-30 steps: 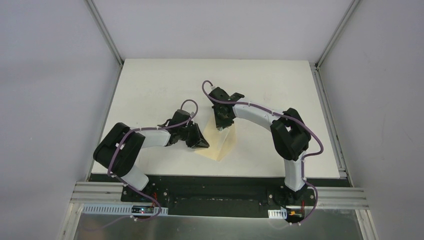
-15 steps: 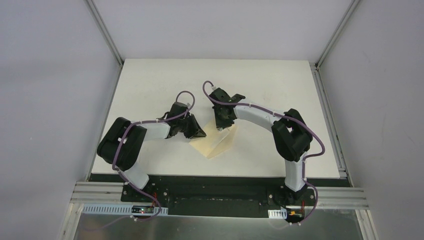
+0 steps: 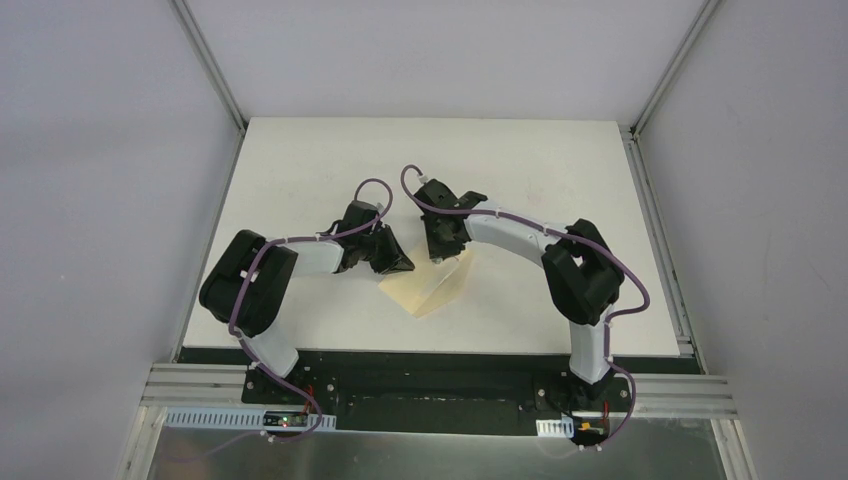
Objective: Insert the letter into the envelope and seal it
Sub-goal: Paint the envelope at the center of the board.
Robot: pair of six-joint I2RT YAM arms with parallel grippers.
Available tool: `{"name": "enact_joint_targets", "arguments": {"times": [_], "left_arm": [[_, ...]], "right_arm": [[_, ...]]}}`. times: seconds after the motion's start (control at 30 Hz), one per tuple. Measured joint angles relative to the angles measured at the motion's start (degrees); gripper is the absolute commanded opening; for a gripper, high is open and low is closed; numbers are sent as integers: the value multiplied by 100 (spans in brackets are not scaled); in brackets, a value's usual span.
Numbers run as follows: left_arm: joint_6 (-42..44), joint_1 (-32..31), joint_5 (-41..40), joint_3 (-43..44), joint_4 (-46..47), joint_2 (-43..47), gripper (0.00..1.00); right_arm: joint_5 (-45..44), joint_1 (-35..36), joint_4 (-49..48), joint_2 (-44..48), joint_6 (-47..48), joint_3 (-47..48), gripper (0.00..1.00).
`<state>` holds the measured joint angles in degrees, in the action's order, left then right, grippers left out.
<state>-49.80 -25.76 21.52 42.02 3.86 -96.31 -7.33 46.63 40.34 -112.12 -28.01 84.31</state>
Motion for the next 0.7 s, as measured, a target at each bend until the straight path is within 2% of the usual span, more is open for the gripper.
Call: {"name": "enact_joint_targets", "arguments": {"times": [0.4,0.6,0.7], "left_arm": [[-4,0,4,63,4,-72,10],[-7,0,50,72,4,-44,21],[15,-2,74,61,-118,146,23]], "right_arm": [[7,236,-94,42,-81,-76,0],[13,275,-129,63,-151,-120,0],[17,278,-136,74,-195,-138,0]]}}
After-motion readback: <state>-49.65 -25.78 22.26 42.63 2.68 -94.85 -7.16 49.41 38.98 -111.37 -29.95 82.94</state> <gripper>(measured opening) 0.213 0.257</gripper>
